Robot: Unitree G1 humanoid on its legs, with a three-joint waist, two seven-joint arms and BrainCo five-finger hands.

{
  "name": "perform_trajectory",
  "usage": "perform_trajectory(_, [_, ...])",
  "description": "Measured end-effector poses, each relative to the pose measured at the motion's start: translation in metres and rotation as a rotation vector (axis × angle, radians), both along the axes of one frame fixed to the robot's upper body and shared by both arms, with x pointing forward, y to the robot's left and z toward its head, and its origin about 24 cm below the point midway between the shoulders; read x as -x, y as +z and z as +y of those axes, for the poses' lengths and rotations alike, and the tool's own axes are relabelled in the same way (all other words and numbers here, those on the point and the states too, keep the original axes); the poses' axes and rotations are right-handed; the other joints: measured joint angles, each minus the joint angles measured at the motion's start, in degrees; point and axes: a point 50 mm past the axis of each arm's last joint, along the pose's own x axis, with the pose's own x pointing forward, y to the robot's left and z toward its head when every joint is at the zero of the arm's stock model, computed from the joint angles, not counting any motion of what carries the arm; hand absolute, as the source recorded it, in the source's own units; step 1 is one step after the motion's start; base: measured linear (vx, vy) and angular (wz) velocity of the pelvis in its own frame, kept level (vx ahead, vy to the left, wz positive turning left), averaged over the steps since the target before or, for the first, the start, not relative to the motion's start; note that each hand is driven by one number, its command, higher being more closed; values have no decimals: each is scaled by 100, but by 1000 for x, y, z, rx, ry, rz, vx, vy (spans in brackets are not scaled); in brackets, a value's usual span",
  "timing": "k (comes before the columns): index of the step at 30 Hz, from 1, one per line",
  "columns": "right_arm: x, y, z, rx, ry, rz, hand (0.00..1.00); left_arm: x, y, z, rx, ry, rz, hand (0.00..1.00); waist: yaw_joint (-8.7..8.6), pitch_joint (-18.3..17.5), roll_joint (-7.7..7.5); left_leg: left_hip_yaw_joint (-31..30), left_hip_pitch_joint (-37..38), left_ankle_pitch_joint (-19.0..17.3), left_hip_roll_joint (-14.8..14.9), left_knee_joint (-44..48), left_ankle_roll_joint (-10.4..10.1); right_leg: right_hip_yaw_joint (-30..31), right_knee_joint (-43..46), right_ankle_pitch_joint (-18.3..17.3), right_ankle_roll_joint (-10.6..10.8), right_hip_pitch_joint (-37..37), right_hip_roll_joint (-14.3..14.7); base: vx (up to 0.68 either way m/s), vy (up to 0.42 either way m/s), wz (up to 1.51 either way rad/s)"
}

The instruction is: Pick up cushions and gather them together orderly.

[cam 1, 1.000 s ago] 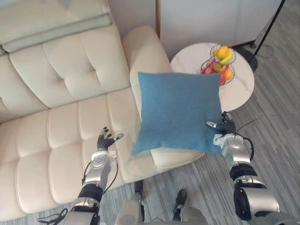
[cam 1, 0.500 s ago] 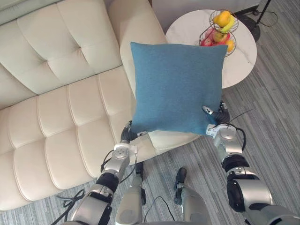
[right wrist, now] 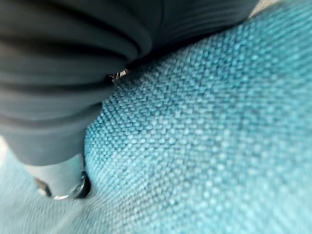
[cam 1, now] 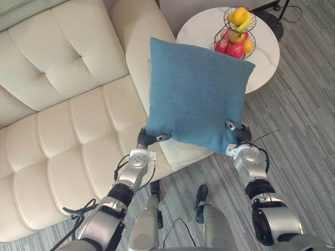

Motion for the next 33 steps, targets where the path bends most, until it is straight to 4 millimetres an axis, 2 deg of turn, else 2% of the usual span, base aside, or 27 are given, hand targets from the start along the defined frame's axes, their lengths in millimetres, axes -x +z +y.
perform_trajectory(6, [3,-2,3,-16,27,-9,100,2,2,-6,-11,-33,-13,100,-32,0,0,31,56,0,0,0,0,58,23,0,0,11,1,28,-5,-4])
perform_trajectory(11, [17,-10,7,-44,43,-14,100,10,3,-8,18,-44,-34,100,-72,-3,5,28,130,-1,1,0,-1,65,22,-2,4,85,-2,0,0,0])
perform_trajectory(16, [51,-27,14,-106,47,-15,100,37,-8,-8,89,-47,-30,100,-95,-12,14,-4,470,-55,0,-1,-63,24,-8,-77,21,458,-9,39,-1,4])
perform_trajectory(20, [77,-32,22,-172,52,-34,100,61,-15,-7,148,-39,-21,100,-94,-149,50,-29,700,-140,16,-1,-94,-23,-11,-170,50,722,-3,42,-5,8])
perform_trajectory(22, [90,-31,26,-193,54,-50,100,73,-20,-6,193,-29,-3,100,-105,-259,78,-62,800,-160,14,-1,-98,-89,-55,-193,67,883,0,66,-5,13])
perform_trajectory(26, [114,-27,41,-241,83,-81,100,100,-23,0,263,5,9,100,-98,-698,66,-173,950,-185,-9,-1,-94,-270,-108,-275,86,1166,-18,76,-7,21])
perform_trajectory(29, [123,-21,52,-264,128,-111,100,114,-18,7,309,31,-15,100,-41,-815,62,-207,1130,-187,-19,-2,-93,-348,-126,-324,93,1399,-27,26,-7,17])
perform_trajectory(33, [134,-11,61,-259,160,-150,100,135,-13,14,373,61,-42,100,56,-1162,42,-352,1244,-223,-11,-2,-69,-522,-211,-346,107,1659,-12,-5,1,20])
